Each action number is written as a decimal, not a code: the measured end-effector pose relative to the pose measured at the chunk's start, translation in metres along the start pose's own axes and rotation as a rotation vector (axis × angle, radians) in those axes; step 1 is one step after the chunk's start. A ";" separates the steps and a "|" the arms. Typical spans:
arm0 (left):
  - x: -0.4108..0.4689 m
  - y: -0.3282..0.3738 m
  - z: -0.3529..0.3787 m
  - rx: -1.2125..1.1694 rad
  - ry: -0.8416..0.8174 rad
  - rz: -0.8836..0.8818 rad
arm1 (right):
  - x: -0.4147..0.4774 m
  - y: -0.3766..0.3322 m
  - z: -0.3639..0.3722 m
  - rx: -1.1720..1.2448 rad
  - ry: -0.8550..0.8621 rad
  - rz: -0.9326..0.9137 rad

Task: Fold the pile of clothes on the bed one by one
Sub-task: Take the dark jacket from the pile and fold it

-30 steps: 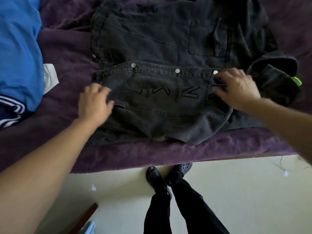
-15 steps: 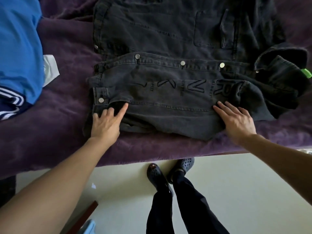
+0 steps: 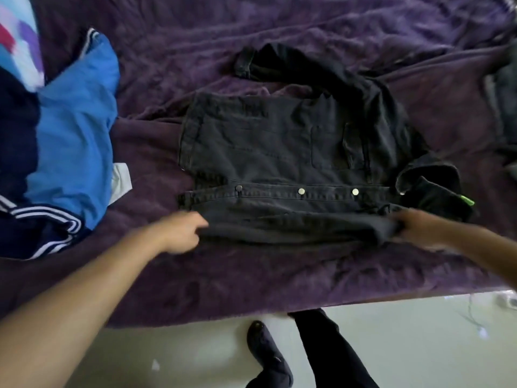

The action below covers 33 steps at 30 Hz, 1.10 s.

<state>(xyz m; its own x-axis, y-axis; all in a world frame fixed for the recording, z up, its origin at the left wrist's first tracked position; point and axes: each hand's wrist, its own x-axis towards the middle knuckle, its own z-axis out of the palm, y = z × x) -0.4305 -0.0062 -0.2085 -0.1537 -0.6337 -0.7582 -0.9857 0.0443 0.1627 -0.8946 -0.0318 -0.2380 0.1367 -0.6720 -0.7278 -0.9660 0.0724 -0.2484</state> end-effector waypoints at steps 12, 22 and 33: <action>0.162 0.025 -0.076 0.145 0.719 -0.240 | 0.146 0.002 -0.075 -0.110 0.654 -0.085; 0.211 0.019 -0.002 0.164 0.354 -0.304 | 0.187 0.012 0.003 -0.386 0.311 -0.240; 0.223 0.028 -0.098 0.057 0.276 -0.289 | 0.265 -0.030 -0.189 0.039 0.784 -0.207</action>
<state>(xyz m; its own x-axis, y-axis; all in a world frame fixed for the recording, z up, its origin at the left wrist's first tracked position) -0.4853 -0.2221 -0.3110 0.1472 -0.8093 -0.5686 -0.9890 -0.1284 -0.0732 -0.8713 -0.3510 -0.3027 0.1041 -0.9945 -0.0092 -0.9276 -0.0937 -0.3616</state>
